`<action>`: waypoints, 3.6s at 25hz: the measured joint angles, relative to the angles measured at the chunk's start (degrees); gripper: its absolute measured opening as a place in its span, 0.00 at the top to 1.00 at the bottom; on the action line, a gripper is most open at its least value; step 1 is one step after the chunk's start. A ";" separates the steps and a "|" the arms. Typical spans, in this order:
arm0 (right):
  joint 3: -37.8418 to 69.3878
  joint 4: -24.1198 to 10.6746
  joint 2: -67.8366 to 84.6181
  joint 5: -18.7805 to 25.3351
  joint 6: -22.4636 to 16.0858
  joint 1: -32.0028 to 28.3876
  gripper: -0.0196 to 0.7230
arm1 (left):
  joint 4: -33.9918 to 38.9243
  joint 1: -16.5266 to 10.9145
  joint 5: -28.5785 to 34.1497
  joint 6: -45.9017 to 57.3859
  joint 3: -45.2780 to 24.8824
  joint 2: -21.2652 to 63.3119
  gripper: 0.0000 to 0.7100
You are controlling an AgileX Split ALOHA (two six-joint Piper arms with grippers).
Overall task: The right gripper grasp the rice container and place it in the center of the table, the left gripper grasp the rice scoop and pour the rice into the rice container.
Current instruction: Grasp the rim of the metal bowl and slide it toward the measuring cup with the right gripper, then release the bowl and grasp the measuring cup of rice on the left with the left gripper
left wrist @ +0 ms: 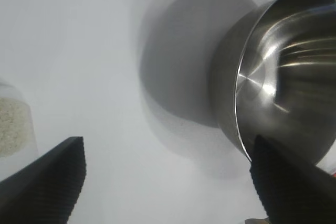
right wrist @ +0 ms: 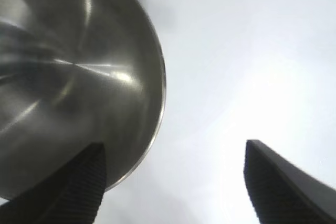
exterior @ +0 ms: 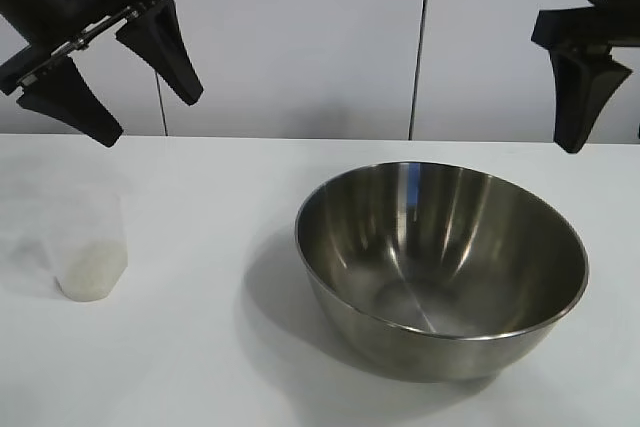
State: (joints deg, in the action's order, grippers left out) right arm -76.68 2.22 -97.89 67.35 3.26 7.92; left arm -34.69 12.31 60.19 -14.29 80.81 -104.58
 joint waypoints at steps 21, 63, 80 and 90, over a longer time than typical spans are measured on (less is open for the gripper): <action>0.92 13.42 -13.26 -10.80 10.14 -0.63 0.95 | 0.00 0.00 0.00 0.00 0.00 0.00 0.13; -9.90 7.32 -13.51 -15.56 0.28 10.47 0.32 | 0.00 0.00 0.00 0.00 0.00 0.00 0.13; -15.44 -20.20 7.22 -15.89 -6.25 -21.35 0.34 | 0.00 0.00 0.00 0.00 0.00 0.00 0.13; -15.56 -1.02 33.33 -15.84 3.41 -20.31 0.34 | 0.00 0.00 0.00 0.00 0.00 0.00 0.13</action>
State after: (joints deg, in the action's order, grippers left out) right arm -92.24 1.19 -64.56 51.51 6.67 -12.39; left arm -34.69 12.31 60.19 -14.29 80.81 -104.58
